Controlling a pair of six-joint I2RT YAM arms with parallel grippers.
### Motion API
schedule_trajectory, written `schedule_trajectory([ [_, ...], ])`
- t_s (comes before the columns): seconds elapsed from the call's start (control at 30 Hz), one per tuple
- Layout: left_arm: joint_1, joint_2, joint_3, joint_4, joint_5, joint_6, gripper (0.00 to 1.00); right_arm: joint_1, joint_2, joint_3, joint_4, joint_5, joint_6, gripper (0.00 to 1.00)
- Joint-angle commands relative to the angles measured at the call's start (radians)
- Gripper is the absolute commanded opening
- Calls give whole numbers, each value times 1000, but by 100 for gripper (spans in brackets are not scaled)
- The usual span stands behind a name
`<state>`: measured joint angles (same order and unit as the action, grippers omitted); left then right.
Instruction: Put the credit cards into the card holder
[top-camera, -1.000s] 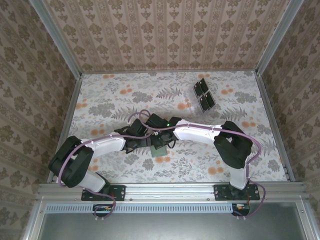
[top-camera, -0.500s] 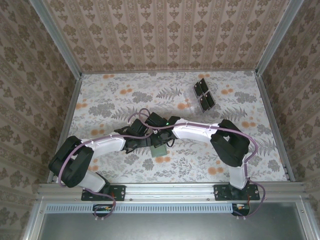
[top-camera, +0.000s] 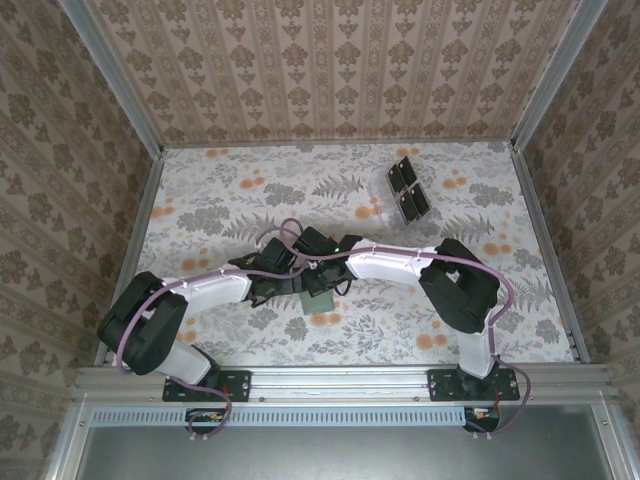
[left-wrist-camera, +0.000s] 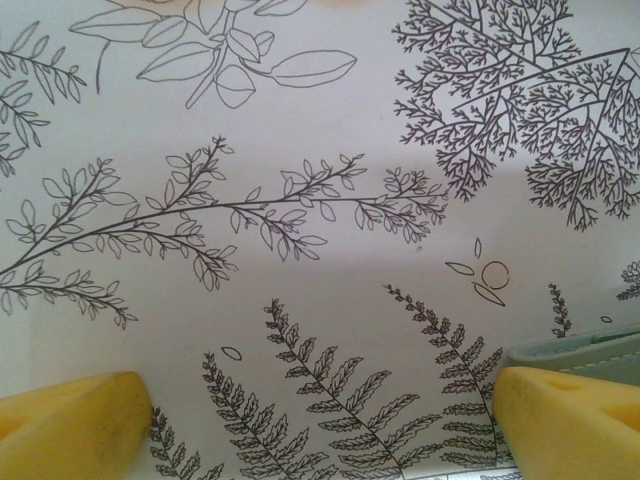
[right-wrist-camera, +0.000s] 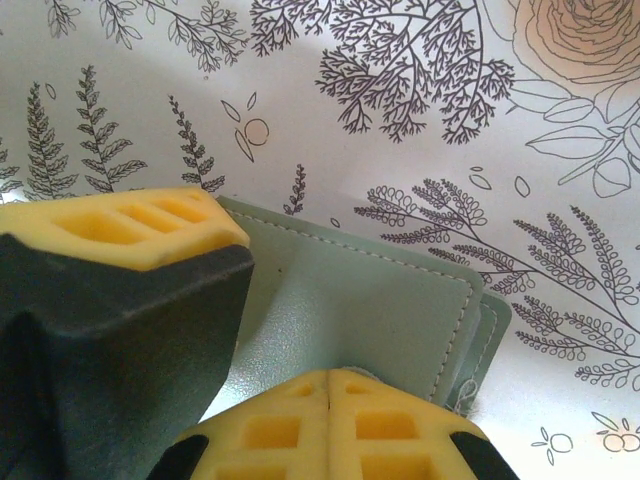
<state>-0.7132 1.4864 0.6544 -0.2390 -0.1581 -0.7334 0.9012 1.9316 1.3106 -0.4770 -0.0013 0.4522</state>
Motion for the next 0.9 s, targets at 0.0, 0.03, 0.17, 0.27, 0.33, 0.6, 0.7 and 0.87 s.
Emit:
schedule_trajectory([
  [0.0, -10, 94, -61, -21, 171, -28, 100, 20, -40, -29, -23, -16, 20, 0],
  [0.03, -11, 94, -61, -20, 169, -29, 100, 19, -46, -30, -23, -18, 22, 0],
  [0.17, -11, 98, -62, -20, 170, -28, 100, 21, -66, -36, -17, -25, 25, 0],
  [0.27, -10, 97, -63, -19, 170, -30, 100, 22, -67, -36, -14, -30, 26, 0],
  [0.33, -10, 98, -62, -20, 169, -29, 100, 23, -63, -34, -11, -32, 27, 0],
  [0.6, -10, 98, -65, -19, 170, -28, 100, 22, -26, -25, 1, -38, 26, 0],
  [0.7, -11, 102, -63, -17, 169, -29, 100, 22, -6, -25, 5, -41, 26, 0],
  [0.87, -10, 105, -64, -16, 171, -27, 100, 21, 21, -34, 14, -45, 29, 0],
])
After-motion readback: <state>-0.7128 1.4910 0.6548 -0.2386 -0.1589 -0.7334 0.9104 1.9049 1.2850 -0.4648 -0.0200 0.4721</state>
